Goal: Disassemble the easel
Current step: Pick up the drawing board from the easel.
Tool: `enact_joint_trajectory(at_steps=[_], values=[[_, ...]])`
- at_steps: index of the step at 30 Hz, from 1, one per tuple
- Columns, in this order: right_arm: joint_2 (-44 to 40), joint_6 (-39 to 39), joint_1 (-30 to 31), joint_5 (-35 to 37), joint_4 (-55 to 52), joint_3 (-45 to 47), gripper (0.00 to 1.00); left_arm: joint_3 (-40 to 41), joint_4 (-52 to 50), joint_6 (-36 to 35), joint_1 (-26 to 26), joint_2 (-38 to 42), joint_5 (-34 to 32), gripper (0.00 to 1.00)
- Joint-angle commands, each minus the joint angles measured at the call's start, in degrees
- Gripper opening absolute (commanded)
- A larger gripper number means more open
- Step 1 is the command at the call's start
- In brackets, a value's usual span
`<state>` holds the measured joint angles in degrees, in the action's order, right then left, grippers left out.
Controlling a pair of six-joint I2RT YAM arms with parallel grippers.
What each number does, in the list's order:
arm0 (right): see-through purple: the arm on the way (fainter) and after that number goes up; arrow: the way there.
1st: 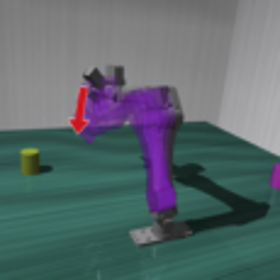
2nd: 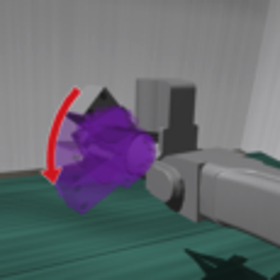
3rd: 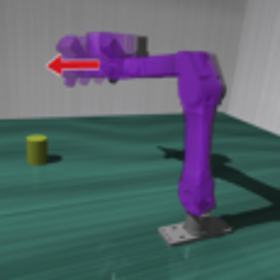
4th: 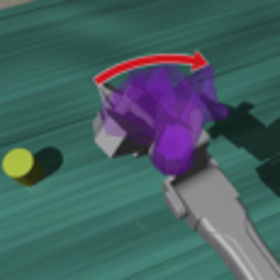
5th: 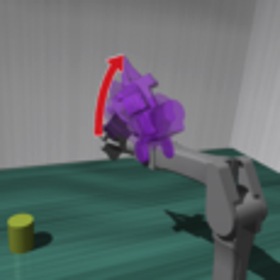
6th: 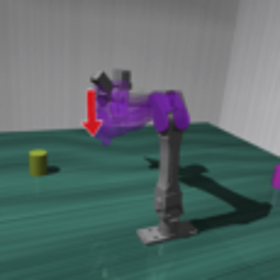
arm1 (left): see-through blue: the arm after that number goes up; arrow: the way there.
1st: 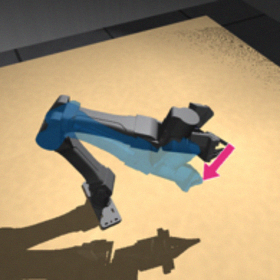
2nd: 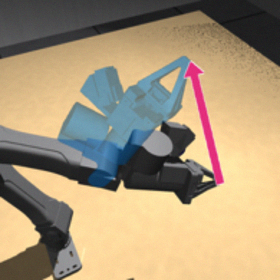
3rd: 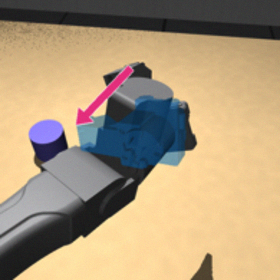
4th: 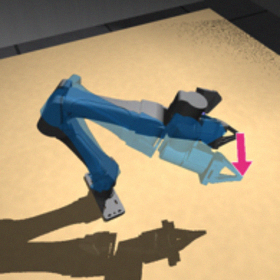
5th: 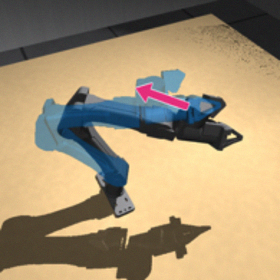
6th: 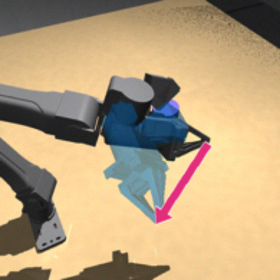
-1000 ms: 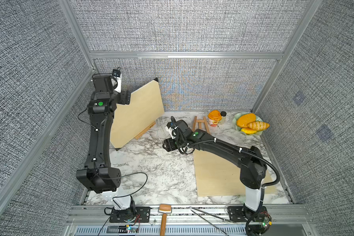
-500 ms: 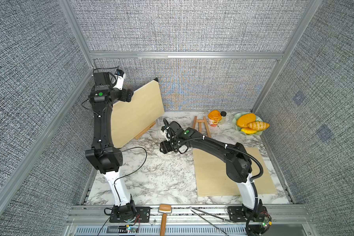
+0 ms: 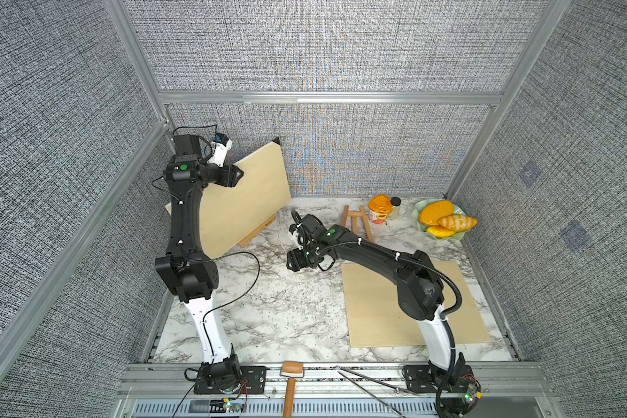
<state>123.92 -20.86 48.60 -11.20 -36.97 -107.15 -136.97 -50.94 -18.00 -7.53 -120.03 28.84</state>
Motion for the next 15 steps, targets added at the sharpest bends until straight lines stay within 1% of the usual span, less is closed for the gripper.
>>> enact_joint_trajectory(at_steps=[1,5,12,15], values=[[-0.67,0.38,-0.43,-0.01,-0.31,0.63,0.69,1.01,-0.59,-0.85,0.00,0.55,1.61,0.64],[-1.04,0.47,-0.95,0.13,-0.21,1.32,0.70,1.96,-1.00,-1.07,0.08,0.76,2.40,0.57],[-2.17,0.90,-1.70,0.99,-0.34,1.94,0.70,2.81,-0.97,-1.93,0.15,1.67,3.31,0.39],[-2.78,0.99,-2.06,1.27,-0.26,2.42,0.69,3.50,-0.45,-2.30,0.15,2.42,3.84,0.33]])
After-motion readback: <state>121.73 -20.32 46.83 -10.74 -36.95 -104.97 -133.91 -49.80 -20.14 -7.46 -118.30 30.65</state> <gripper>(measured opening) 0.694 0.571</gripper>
